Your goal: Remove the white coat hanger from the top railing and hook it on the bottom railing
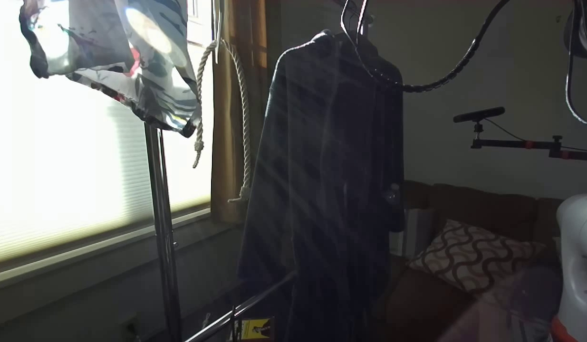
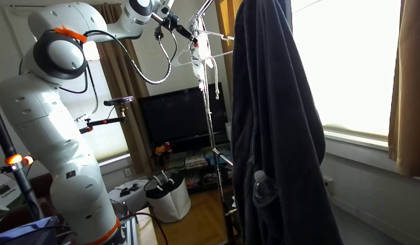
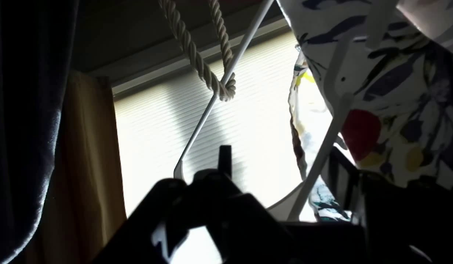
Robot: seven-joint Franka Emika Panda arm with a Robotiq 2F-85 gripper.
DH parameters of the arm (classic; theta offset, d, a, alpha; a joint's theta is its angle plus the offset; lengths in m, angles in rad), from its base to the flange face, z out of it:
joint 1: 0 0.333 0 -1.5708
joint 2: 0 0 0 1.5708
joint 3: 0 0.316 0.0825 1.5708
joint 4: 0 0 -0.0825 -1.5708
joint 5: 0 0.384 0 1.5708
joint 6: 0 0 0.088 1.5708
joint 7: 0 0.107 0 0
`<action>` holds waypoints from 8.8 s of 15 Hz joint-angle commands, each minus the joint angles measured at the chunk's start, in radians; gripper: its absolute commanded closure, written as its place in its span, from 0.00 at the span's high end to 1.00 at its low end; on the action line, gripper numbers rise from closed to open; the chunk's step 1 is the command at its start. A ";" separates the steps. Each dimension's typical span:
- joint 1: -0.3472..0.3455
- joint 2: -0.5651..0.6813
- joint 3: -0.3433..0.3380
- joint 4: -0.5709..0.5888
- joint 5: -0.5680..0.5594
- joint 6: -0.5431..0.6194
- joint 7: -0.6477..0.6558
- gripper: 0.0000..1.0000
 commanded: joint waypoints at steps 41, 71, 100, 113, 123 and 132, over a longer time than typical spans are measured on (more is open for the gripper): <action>-0.029 -0.111 0.020 -0.119 -0.519 -0.043 0.467 0.01; 0.086 -0.308 -0.055 -0.547 0.173 -0.302 0.056 0.01; 0.061 -0.327 -0.103 -0.929 0.675 -0.375 -0.454 0.01; 0.041 -0.309 -0.111 -1.206 0.713 -0.237 -0.587 0.05; -0.009 -0.078 -0.031 -1.299 0.524 0.422 -0.451 0.01; -0.017 0.106 -0.043 -1.255 0.143 0.583 -0.097 0.01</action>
